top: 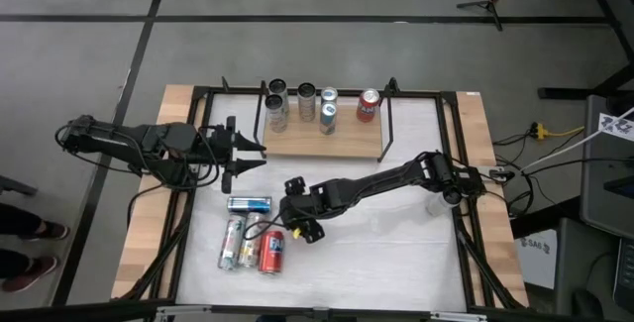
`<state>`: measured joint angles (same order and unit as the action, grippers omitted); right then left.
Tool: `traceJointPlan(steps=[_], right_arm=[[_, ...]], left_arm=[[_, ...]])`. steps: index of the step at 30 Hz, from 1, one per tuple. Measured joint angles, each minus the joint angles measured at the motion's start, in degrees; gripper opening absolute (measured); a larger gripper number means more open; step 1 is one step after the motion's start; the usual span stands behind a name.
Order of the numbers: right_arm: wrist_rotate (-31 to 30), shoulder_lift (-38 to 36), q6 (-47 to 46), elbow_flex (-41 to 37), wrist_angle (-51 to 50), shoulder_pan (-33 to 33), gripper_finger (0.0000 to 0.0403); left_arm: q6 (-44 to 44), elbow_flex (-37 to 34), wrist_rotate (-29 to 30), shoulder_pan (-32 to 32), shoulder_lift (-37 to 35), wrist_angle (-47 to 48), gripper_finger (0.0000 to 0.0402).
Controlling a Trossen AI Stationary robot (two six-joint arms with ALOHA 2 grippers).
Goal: Place canned beverage on shelf
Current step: Put the right red soda can on the shelf
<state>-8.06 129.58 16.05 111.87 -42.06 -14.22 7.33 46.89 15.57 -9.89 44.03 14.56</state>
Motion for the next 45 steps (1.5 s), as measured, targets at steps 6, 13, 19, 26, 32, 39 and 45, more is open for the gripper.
traceJointPlan(steps=[6,13,19,26,32,39,45], right_arm=[[0.0,-0.1,5.4,4.2,-3.3,0.0,0.0376],[0.4,-0.1,15.3,7.6,-3.2,0.0,0.0376],[1.7,-0.2,21.0,7.7,-3.2,0.0,0.0376],[8.0,-0.2,26.5,7.7,-3.2,0.4,0.0376],[11.7,-0.2,26.6,7.7,-5.0,2.6,0.0376],[21.5,-0.2,24.2,7.7,-4.9,6.3,0.0376],[31.3,-0.2,21.8,7.5,-4.7,7.7,0.0376]], left_arm=[[0.0,0.0,0.0,0.0,0.0,0.0,0.0158],[0.0,0.0,0.0,0.0,0.0,0.0,0.0158],[-0.3,0.0,0.0,0.0,0.0,0.0,0.0158],[-0.4,0.0,0.0,0.0,0.0,0.0,0.0158],[-0.4,0.0,0.0,0.0,0.0,0.0,0.0158],[-0.4,0.0,0.0,0.0,0.0,0.0,0.0158],[-0.4,0.0,0.0,0.0,0.0,0.0,0.0158]])
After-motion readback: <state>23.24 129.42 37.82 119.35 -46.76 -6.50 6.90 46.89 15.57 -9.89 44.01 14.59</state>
